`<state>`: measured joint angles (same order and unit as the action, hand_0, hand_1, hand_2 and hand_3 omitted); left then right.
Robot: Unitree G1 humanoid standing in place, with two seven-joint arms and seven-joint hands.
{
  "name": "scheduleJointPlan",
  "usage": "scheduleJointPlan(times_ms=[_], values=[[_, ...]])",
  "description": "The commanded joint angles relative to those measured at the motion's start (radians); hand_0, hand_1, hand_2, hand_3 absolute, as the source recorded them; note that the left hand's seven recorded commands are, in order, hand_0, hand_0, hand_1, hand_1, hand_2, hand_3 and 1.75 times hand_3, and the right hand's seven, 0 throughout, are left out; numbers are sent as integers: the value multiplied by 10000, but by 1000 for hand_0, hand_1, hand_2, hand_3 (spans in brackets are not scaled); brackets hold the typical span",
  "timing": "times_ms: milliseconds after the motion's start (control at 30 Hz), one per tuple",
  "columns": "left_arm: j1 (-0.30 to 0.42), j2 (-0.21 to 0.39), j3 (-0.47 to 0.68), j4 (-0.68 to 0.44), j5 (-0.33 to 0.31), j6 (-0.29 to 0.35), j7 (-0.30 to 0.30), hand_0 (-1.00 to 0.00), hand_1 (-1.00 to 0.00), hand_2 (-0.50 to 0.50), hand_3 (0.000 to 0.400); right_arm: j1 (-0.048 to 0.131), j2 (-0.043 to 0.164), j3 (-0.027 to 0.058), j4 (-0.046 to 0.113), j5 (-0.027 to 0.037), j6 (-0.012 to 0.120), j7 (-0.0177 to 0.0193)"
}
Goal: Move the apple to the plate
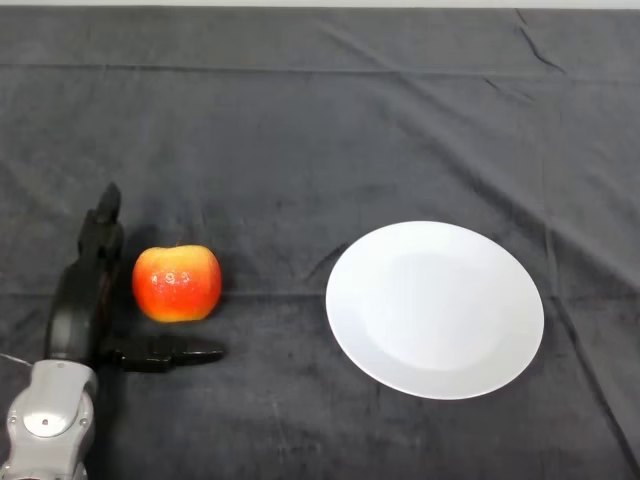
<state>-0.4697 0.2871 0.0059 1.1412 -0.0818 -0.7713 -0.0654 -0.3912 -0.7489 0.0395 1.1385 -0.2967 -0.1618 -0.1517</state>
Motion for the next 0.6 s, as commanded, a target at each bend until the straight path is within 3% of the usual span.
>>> scheduleJointPlan(times_ms=[33,67,100,133,167,200,233,267,300,333,600], values=[[-211,-179,-377,-104,215,-15,-90,0,0,0,0,453,486,117,132,50,114,-40],[-209,-185,-451,-104,243,-22,-89,-204,0,-102,82,453,486,117,131,50,114,-40],[-208,-185,-529,-104,273,-30,-92,-314,0,-157,125,453,486,117,131,50,115,-40],[-206,-180,-600,-105,300,-38,-95,-498,-39,-229,199,454,486,117,130,50,115,-39],[-202,-171,-664,-107,325,-47,-99,-706,-169,-269,282,454,486,116,130,50,115,-39],[-196,-157,-732,-110,353,-57,-103,-706,-169,-269,282,454,486,116,129,50,116,-39],[-191,-141,-791,-113,378,-66,-106,-914,-408,-253,365,454,486,116,129,50,116,-39],[-186,-122,-843,-116,401,-74,-109,-1000,-600,-200,400,455,486,116,128,50,116,-39],[-183,-99,-896,-120,426,-82,-110,-1000,-600,-200,400,455,486,116,128,50,117,-39],[-179,-77,-943,-125,450,-89,-106,-1000,-969,-16,400,455,486,115,127,50,117,-38],[-243,10,-1246,-151,657,-108,82,-1000,-1000,0,400,456,486,114,125,50,119,-38]])
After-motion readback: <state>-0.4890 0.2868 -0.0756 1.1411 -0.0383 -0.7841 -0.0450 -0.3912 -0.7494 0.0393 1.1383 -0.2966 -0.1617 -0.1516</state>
